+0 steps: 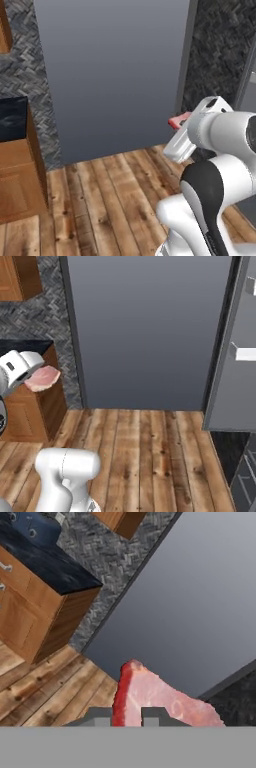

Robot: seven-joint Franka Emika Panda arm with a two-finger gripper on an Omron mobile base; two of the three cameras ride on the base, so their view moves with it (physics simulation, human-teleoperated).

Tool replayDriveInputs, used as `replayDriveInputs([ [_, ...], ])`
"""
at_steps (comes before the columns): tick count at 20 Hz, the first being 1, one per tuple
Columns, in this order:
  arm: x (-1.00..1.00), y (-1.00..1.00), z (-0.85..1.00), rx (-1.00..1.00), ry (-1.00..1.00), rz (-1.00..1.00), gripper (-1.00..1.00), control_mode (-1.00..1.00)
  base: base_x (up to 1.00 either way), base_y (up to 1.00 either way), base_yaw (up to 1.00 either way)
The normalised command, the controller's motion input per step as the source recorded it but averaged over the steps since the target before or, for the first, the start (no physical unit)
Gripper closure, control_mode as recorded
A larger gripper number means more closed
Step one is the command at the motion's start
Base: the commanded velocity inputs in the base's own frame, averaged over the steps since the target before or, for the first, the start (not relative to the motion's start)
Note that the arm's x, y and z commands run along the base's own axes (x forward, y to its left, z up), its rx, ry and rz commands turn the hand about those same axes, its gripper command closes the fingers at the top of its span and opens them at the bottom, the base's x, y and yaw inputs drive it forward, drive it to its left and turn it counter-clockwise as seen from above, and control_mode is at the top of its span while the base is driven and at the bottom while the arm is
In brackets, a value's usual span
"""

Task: Retrieve the steak from the fridge and place it on the saucepan with marinade on the stove.

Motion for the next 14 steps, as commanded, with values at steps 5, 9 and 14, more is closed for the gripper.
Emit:
replayDriveInputs([
  [5,0.00,0.00,0.00,0.00,0.00,0.00,1.00,1.00,-0.02,0.02,0.08],
  [9,0.00,0.00,0.00,0.00,0.00,0.00,1.00,1.00,-0.01,0.00,0.00],
  [14,0.00,0.00,0.00,0.00,0.00,0.00,1.00,1.00,0.06,0.83,0.00],
])
